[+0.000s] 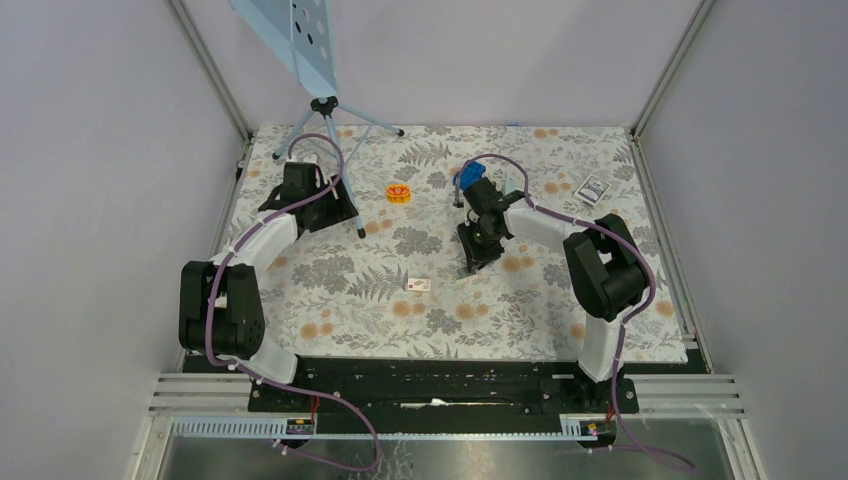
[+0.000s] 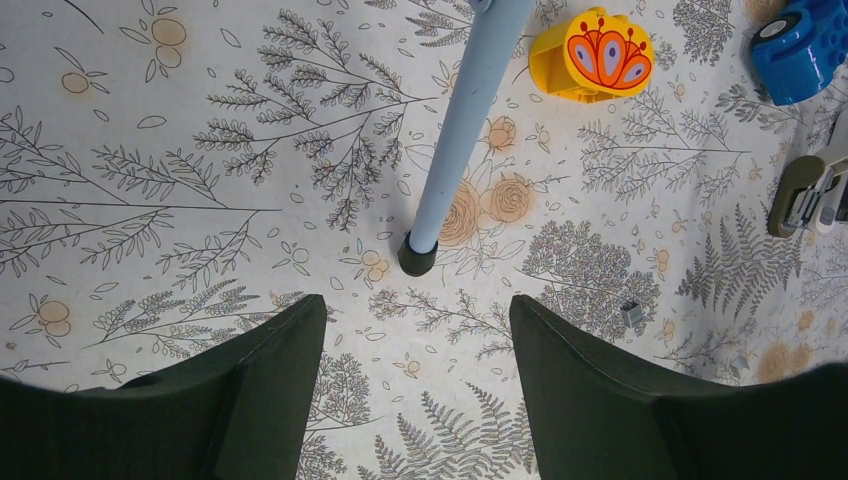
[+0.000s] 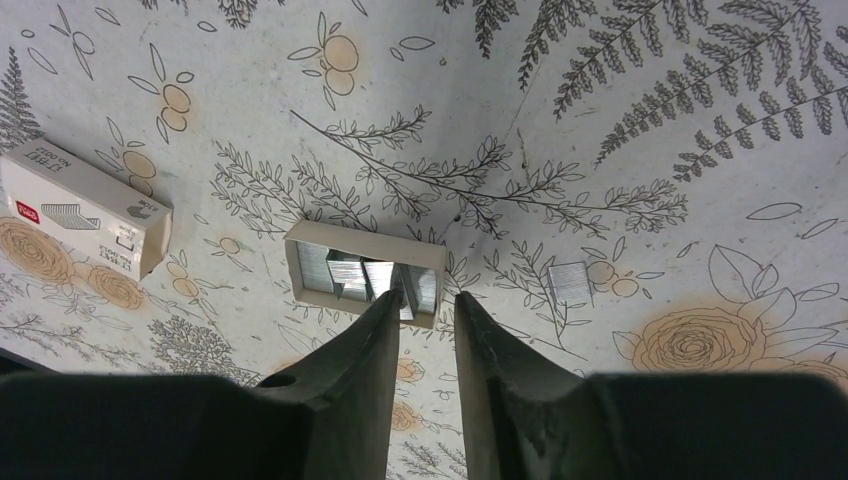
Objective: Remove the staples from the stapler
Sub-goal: Adjust the staple in the staple box.
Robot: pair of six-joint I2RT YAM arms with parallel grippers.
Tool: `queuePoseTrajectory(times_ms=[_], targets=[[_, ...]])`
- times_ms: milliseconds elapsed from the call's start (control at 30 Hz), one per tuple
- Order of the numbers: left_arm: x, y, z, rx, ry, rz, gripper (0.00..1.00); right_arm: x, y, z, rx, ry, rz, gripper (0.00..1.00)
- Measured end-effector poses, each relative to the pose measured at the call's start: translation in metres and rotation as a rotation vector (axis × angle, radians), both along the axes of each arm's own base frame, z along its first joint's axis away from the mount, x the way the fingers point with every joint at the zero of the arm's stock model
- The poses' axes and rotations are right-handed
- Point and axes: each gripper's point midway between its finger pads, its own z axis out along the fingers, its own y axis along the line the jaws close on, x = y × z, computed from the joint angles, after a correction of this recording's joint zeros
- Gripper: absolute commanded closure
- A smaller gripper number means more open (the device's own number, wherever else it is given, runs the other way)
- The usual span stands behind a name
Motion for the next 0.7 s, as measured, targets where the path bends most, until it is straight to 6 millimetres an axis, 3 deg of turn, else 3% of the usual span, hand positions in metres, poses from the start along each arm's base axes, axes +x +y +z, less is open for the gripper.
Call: queuePoseTrajectory(times_ms=[333, 700], targets=[[0.0001, 0.0005, 0.0, 0.0, 0.0, 0.001, 0.28, -0.0005, 0.001, 0.0002, 0.003, 0.001, 0.004, 0.54], [0.0002, 0.001, 0.0, 0.0, 0.0, 0.002, 0.28, -0.0037, 0.0055, 0.0003, 0.024, 0.016, 0.015, 0.55]])
